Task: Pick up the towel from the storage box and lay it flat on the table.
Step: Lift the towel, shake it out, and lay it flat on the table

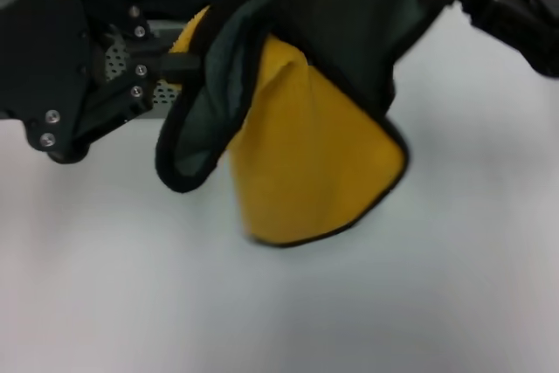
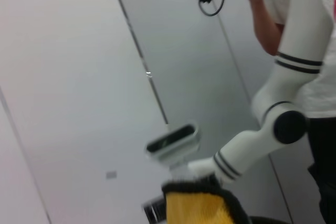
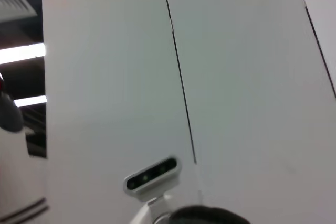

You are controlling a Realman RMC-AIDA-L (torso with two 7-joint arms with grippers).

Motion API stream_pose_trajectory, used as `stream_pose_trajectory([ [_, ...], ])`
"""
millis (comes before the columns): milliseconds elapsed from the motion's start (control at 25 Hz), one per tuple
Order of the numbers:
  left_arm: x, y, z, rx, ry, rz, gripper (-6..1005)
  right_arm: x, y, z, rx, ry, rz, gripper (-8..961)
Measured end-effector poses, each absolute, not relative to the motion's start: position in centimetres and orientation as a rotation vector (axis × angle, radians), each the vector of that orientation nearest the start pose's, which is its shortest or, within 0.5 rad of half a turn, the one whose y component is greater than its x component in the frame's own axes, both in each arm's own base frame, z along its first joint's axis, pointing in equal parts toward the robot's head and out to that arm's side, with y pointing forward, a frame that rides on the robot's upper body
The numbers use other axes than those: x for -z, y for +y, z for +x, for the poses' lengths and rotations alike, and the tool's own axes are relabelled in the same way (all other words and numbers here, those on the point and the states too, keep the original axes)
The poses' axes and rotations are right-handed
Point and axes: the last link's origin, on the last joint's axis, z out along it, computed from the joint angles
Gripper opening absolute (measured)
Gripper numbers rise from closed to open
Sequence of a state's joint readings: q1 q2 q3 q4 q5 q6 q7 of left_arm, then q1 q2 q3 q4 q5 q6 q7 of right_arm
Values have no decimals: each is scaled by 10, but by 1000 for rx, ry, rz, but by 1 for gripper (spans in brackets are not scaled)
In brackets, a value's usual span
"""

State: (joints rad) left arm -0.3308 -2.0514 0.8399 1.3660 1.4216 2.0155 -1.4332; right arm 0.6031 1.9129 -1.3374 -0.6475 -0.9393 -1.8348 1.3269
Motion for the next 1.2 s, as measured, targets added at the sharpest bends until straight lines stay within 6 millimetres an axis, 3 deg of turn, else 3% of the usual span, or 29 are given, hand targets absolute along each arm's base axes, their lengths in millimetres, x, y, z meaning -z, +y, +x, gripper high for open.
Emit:
stream_pose_trajectory([
  [240, -101, 278, -181, 1155, 234, -2700, 55, -68, 340, 95, -1450, -263, -2723, 6],
  [320, -83, 289, -192, 1199, 117, -2700, 55, -74, 346, 79, -1400, -330, -2719, 6],
  [520, -66, 301, -204, 1194, -35, -2679, 112, -80, 359, 50, -1323, -399, -2758, 7],
  [880, -58, 307, -217, 1168, -143, -2641, 167, -94, 372, 24, -1231, -439, -2708, 8],
  [1200, -52, 308, -221, 1183, -218, -2634, 205, -92, 378, 13, -1169, -438, -2712, 9],
])
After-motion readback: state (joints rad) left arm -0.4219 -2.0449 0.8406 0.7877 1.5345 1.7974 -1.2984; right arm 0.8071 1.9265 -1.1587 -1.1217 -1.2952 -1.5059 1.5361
